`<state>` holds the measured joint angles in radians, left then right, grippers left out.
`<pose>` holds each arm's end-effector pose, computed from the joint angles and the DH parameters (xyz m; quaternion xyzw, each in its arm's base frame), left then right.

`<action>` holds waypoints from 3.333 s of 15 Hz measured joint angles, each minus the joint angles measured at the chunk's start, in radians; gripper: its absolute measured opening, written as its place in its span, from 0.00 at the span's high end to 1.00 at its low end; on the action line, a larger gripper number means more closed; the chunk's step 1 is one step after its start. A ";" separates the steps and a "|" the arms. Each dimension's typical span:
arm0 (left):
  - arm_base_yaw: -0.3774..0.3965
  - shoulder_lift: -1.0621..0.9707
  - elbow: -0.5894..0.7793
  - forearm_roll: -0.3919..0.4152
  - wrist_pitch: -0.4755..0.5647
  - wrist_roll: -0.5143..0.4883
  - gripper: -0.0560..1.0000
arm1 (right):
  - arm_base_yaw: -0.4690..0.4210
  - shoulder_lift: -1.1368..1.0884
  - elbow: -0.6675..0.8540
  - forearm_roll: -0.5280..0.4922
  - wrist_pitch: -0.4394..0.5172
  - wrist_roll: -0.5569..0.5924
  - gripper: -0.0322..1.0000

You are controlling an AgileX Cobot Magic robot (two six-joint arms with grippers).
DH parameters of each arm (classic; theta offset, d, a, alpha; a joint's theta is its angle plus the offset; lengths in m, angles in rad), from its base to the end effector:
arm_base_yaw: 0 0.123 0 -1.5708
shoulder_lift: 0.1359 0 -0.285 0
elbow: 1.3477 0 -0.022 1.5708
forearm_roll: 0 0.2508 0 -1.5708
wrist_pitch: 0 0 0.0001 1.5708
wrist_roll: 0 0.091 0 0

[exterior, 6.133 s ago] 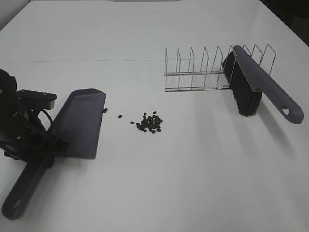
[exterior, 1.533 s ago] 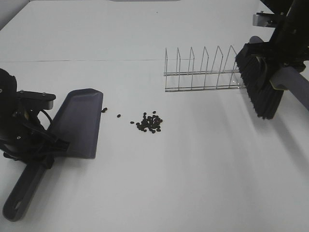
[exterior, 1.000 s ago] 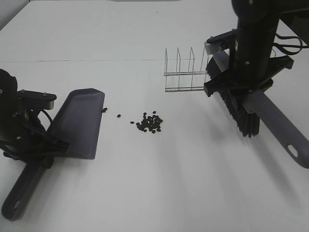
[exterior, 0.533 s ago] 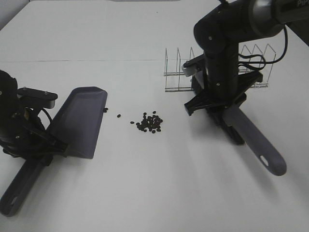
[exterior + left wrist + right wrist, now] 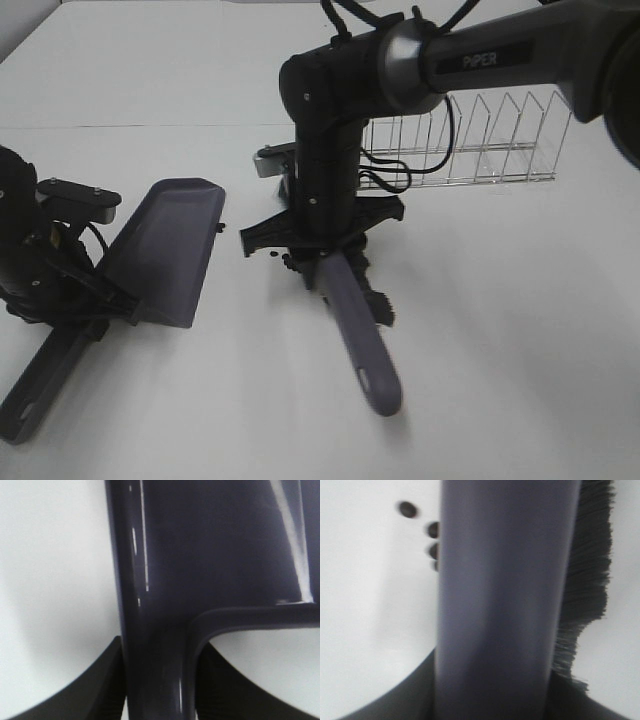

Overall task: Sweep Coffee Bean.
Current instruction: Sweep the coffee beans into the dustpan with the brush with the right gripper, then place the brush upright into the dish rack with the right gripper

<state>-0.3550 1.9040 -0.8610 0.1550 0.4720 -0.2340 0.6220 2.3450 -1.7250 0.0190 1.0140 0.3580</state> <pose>0.2880 -0.0999 0.0953 0.1263 0.9886 0.0176 0.0798 0.3684 0.2659 0.0985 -0.1267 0.9918 0.0128 0.0068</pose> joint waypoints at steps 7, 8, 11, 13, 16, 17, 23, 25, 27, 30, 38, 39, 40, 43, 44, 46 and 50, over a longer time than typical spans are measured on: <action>0.000 0.000 0.000 0.002 -0.006 0.000 0.64 | 0.055 0.109 -0.238 0.400 -0.131 0.004 0.70; 0.000 0.000 0.000 0.003 -0.006 0.000 0.64 | 0.055 0.113 -0.254 0.408 -0.135 0.004 0.70; 0.000 0.000 0.000 0.003 -0.006 0.000 0.64 | 0.055 0.120 -0.308 0.383 -0.102 0.004 0.70; 0.000 0.000 0.000 0.003 -0.007 0.000 0.64 | 0.055 0.120 -0.372 0.327 -0.038 0.004 0.70; 0.000 0.000 0.000 0.008 -0.009 0.000 0.64 | 0.055 0.120 -0.532 0.109 0.188 0.004 0.70; 0.000 0.000 0.000 0.009 -0.009 0.000 0.64 | 0.055 0.120 -0.560 0.030 0.202 -0.002 0.70; 0.000 0.000 0.000 0.013 -0.005 -0.034 0.64 | 0.019 0.111 -0.500 -0.238 0.208 -0.111 0.70; 0.000 0.000 0.000 0.022 0.001 -0.087 0.64 | -0.030 0.111 -0.475 -0.271 0.218 -0.115 0.70; 0.000 0.000 0.000 0.027 0.002 -0.105 0.64 | -0.043 0.116 -0.475 -0.287 0.219 -0.146 0.70; 0.000 0.000 0.000 0.030 0.002 -0.106 0.64 | -0.037 0.181 -0.475 -0.237 0.218 -0.167 0.70; 0.000 0.002 0.000 0.048 -0.019 -0.109 0.64 | 0.082 0.240 -0.475 -0.006 0.214 -0.216 0.70; 0.000 0.002 0.000 0.048 -0.019 -0.109 0.64 | 0.098 0.240 -0.477 0.046 0.214 -0.221 0.70; 0.000 0.002 0.000 0.048 -0.019 -0.109 0.64 | 0.106 0.240 -0.495 0.091 0.216 -0.229 0.70; 0.000 0.002 0.000 0.048 -0.019 -0.109 0.64 | 0.109 0.241 -0.608 0.199 0.219 -0.242 0.70; 0.000 0.002 0.000 0.050 -0.019 -0.109 0.64 | 0.111 0.246 -0.661 0.204 0.219 -0.242 0.70; 0.000 0.002 0.000 0.051 -0.019 -0.109 0.64 | 0.114 0.256 -0.752 0.159 0.219 -0.241 0.70; 0.000 0.002 0.000 0.055 -0.019 -0.109 0.64 | 0.111 0.220 -0.794 0.044 0.222 -0.232 0.70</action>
<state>-0.3550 1.9060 -0.8610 0.2100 0.4530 -0.3430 0.7330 2.5650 -2.5190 0.0630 1.2360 0.1260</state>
